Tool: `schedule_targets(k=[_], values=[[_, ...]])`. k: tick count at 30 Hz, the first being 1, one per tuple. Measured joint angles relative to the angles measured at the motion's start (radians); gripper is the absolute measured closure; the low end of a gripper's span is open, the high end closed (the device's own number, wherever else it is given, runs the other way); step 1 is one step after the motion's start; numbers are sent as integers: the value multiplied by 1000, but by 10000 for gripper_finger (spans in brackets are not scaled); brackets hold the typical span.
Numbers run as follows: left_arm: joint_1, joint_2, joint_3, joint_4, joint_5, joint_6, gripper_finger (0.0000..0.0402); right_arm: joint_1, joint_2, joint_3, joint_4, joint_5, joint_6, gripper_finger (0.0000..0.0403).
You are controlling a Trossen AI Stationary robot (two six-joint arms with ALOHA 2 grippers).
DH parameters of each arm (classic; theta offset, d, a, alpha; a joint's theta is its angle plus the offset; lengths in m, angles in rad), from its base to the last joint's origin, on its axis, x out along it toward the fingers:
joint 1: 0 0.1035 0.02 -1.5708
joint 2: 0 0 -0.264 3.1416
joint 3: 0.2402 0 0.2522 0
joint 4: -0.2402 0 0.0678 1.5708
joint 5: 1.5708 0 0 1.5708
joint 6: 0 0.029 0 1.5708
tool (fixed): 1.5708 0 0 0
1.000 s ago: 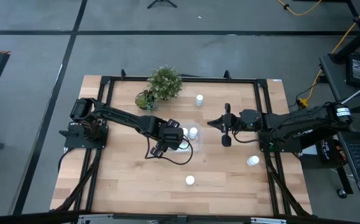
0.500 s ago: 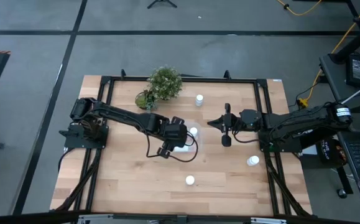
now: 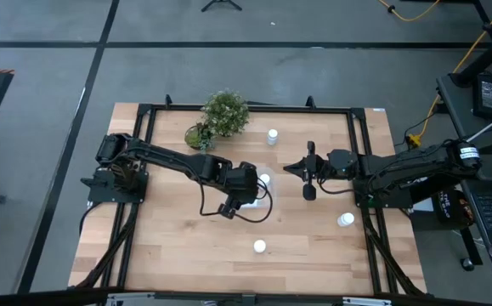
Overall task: Pick and place pill bottles into a basket
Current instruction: Put the pill bottle into the bin
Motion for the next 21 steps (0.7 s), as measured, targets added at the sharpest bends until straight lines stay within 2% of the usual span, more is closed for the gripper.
schedule_targets(k=[6, 10, 17, 21], values=[[0, 10, 0, 10, -5, -31, 187, 0, 0, 0, -2, 0, 0, 391], [0, 61, 8, 53, -5, 29, 187, 0, 0, 0, -2, 0, 0, 391], [12, 167, 194, -123, -42, 110, 187, 0, 0, 1, -21, 0, 0, 391], [26, 196, 276, -184, 13, 119, 187, 1, 0, 1, -54, 0, 26, 391]])
